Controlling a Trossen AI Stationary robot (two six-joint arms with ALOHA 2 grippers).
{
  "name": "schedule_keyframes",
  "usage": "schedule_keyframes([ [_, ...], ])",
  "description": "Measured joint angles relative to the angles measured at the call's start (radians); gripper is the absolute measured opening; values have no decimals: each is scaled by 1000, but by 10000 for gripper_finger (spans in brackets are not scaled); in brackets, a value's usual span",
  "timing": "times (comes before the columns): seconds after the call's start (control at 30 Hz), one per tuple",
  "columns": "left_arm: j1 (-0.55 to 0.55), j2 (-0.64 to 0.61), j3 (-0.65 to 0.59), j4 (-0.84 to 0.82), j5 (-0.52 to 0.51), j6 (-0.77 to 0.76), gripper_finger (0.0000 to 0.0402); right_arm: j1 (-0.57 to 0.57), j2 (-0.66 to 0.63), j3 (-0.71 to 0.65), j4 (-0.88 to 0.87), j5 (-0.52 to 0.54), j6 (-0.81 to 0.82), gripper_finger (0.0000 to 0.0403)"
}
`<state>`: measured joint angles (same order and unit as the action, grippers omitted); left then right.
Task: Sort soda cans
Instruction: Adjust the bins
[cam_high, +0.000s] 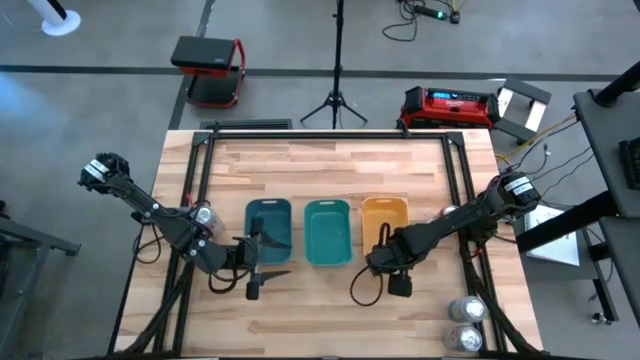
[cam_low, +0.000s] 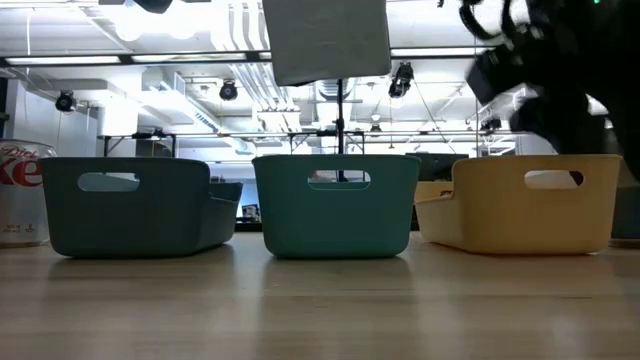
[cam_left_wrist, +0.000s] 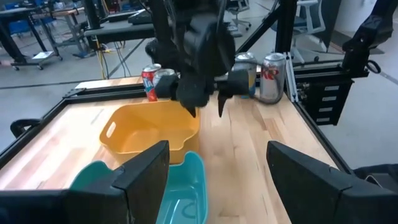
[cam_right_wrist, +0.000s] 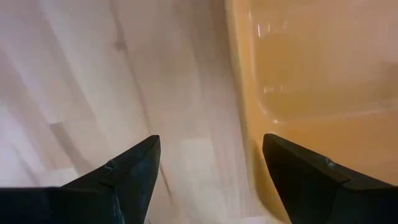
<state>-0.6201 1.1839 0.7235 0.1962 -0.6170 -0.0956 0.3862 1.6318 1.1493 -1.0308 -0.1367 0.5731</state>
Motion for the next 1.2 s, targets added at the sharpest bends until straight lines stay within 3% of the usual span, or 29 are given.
schedule_keyframes([
  [0.23,2,-1,0,-4,0,-2,254,6,10,197,12,279,-131,282],
  [0.33,2,3,0,-4,0,-10,254,7,38,228,112,334,-154,282],
  [0.53,2,2,0,-17,0,-22,254,3,124,267,110,443,-193,274],
  [0.87,2,2,0,-35,0,-26,254,-22,249,288,123,402,-278,291],
  [1.2,2,2,0,-47,0,-27,254,-62,249,320,135,452,-299,279],
])
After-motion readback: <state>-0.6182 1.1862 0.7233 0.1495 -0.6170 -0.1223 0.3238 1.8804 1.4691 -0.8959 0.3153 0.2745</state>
